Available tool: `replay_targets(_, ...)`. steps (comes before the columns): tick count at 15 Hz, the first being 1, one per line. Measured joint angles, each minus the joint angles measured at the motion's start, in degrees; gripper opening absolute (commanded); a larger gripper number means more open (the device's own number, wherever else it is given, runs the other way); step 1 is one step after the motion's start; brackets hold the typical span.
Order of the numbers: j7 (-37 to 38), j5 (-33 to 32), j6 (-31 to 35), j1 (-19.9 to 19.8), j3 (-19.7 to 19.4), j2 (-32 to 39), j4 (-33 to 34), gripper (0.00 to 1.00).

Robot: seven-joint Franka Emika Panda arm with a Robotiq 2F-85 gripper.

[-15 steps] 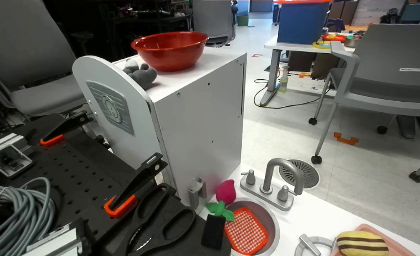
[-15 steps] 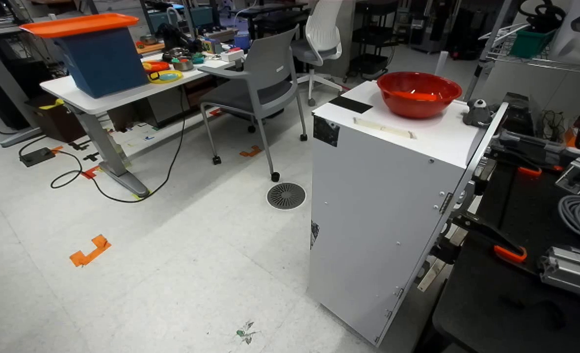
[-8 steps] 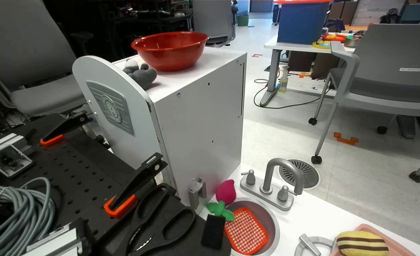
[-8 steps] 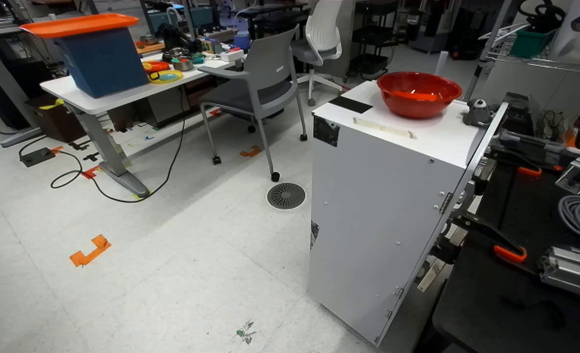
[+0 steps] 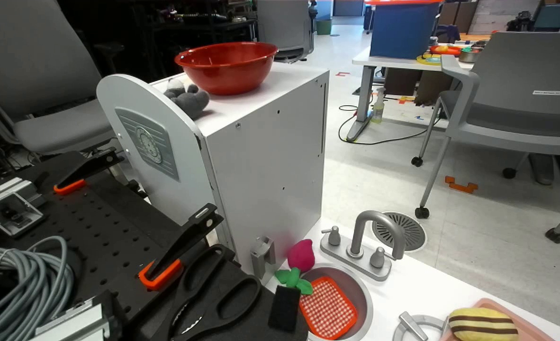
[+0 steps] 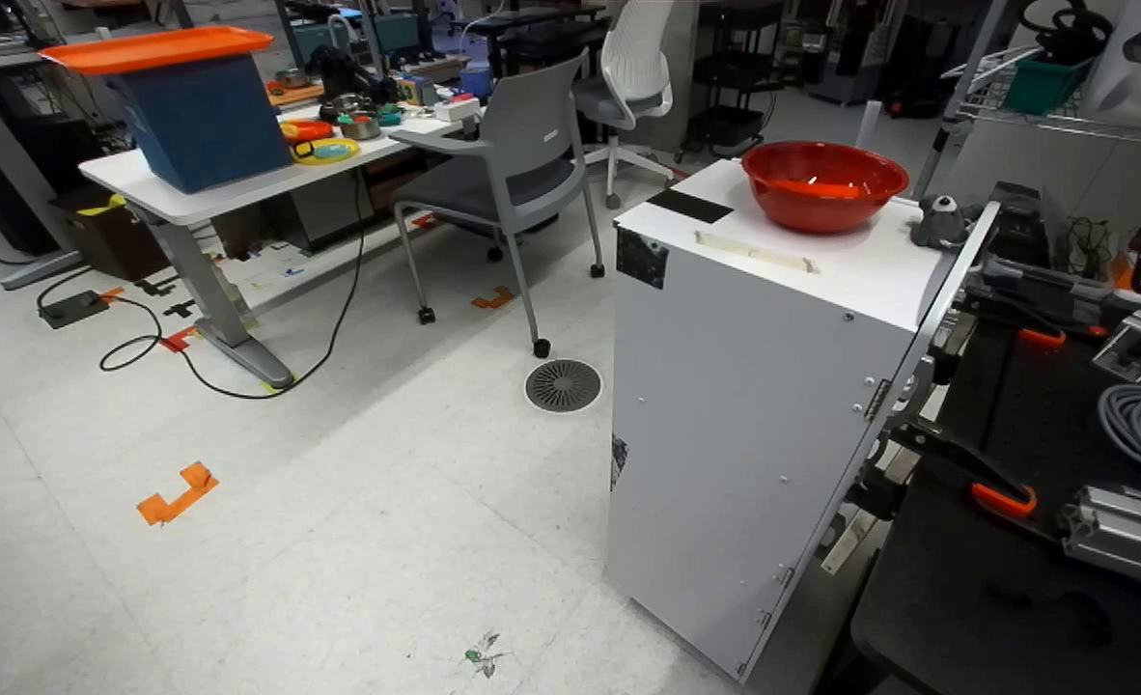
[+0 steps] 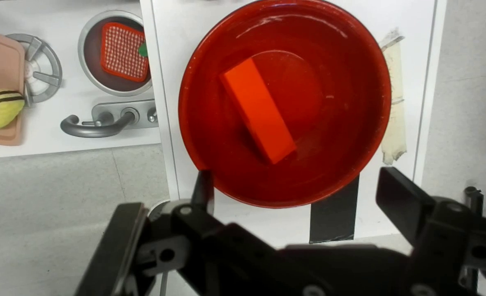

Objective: Take the block out of the red bowl on top of the cabinet

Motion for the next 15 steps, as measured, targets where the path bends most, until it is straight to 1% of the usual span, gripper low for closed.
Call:
replay_targets(3, -0.3, 0.0, 0.0, 0.0, 0.0, 0.1, -0.1, 1.0)
replay_targets(7, -3.7, 1.2, 0.0, 0.0, 0.1, 0.8, -0.1, 1.0)
replay_targets(10, -4.4, 2.0, -0.3, 0.0, 0.2, 1.2, -0.1, 1.0)
replay_targets(15, -5.1, 2.2, -3.2, 0.0, 0.8, 2.1, -0.1, 1.0)
